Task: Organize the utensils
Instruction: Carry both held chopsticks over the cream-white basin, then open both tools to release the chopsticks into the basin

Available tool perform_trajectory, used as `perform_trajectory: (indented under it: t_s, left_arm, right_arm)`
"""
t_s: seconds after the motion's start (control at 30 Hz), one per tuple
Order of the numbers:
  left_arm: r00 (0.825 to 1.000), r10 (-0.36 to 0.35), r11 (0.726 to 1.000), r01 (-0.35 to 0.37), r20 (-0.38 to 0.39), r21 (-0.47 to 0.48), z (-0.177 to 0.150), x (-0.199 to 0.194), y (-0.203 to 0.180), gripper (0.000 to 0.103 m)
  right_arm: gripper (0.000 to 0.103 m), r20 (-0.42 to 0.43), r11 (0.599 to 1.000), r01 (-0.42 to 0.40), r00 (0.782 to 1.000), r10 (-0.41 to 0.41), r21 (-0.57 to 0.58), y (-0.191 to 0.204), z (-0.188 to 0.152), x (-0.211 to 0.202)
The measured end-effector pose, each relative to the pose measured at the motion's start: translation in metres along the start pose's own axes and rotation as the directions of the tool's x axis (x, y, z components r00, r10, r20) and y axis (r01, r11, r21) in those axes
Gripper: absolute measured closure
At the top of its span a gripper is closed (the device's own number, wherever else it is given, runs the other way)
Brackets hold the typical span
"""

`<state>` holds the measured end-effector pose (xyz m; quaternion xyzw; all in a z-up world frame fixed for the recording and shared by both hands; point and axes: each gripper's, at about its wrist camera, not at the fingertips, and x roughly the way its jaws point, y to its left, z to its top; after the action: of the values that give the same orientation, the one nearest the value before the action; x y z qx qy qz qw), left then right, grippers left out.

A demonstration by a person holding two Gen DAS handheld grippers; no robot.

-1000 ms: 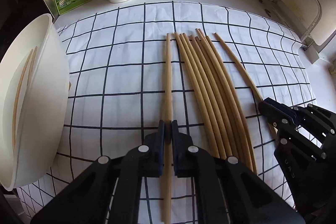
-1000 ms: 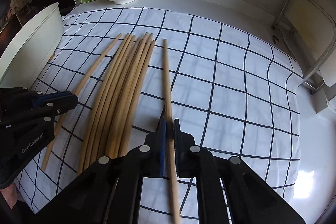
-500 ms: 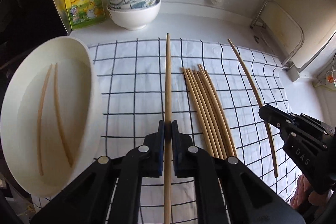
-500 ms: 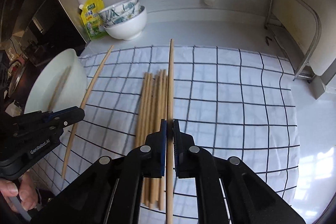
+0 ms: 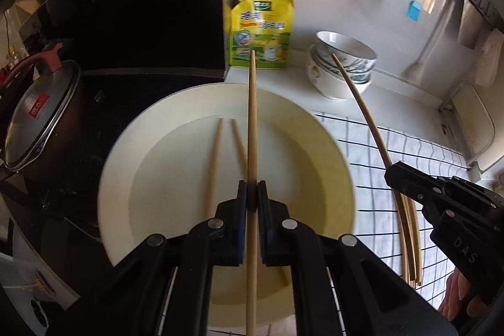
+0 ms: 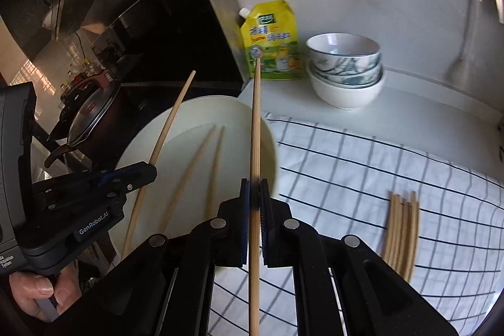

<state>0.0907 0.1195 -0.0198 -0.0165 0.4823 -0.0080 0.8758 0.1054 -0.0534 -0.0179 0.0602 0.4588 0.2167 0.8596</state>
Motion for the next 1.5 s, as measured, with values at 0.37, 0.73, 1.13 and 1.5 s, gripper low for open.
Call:
perform_trajectory:
  t_s: [0.37,0.73,1.13,1.5]
  left_arm:
    - [0.991,0.021,1.0,-0.022,-0.135,-0.006,-0.014,0.065,0.069,0.096]
    - [0.981,-0.014,1.0,0.017,-0.191,0.016,-0.023,0.094,0.082,0.095]
    - [0.99,-0.019,1.0,0.016,-0.139,-0.022,-0.017,0.078,0.089,0.058]
    - [0.994,-0.018,0.999,0.014,-0.106,-0.038,-0.022,0.051,0.087,0.058]
  right_arm:
    - [0.097,-0.17,0.999,0.035,0.985,-0.031,0.018,0.048,0.001,0.096]
    - [0.097,-0.216,0.995,0.092,0.973,-0.081,0.04,0.046,-0.009,0.114]
    - [0.089,-0.168,0.994,0.103,0.981,-0.095,0.04,0.045,-0.007,0.1]
    - [0.089,-0.128,0.995,0.088,0.988,-0.083,0.036,0.049,-0.017,0.067]
